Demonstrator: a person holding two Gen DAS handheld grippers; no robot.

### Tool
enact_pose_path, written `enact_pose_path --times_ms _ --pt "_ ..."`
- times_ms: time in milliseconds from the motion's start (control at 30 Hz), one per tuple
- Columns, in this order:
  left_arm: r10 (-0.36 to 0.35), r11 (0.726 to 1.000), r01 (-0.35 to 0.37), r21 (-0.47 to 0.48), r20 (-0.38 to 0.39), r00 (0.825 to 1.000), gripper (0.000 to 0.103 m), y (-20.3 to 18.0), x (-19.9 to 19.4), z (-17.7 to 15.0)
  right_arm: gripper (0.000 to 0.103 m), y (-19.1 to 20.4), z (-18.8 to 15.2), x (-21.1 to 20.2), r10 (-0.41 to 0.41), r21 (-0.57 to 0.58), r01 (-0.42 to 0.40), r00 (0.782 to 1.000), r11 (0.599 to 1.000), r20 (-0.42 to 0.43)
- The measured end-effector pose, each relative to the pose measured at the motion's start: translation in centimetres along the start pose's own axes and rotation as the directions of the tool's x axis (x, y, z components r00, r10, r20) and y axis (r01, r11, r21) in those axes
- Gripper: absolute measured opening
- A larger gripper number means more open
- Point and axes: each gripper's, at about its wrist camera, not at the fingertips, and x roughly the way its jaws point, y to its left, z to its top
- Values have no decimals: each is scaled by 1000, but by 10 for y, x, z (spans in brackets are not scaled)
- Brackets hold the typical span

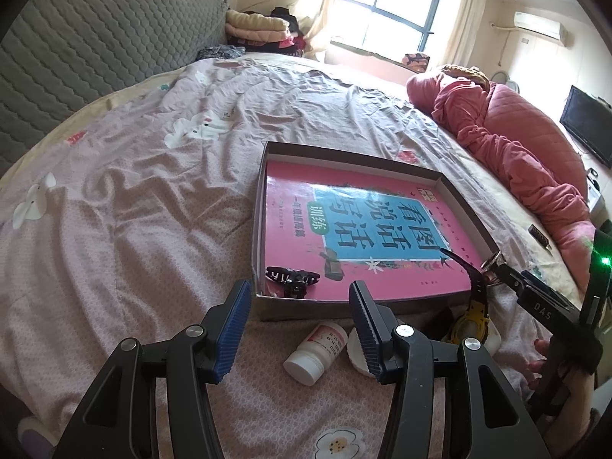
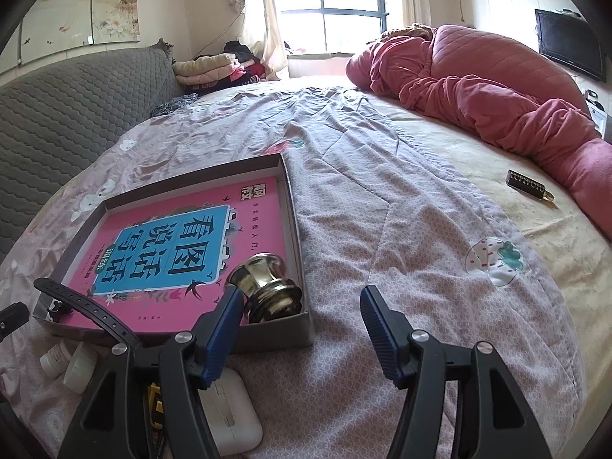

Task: Organize rigid objects
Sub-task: 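Pull both tools back from the box toward the remaining items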

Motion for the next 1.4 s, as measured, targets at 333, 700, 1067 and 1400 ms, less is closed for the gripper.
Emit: enact_pose_path --times_ms 333,700,1067,1400 --pt "2 1000 -2 4 5 1000 55 2 -7 -3 65 -1 -2 -3 13 13 -13 1000 1000 7" --pt "6 1000 -7 11 24 1000 55 3 -22 -9 65 1 0 -24 41 16 -43 995 999 92" --pt "-8 1000 7 14 39 999 56 3 -30 -10 72 -1 -1 -45 89 57 -99 984 993 154" --pt "-6 1000 5 10 38 999 58 10 -37 -15 72 5 -7 -59 93 38 -101 981 994 172"
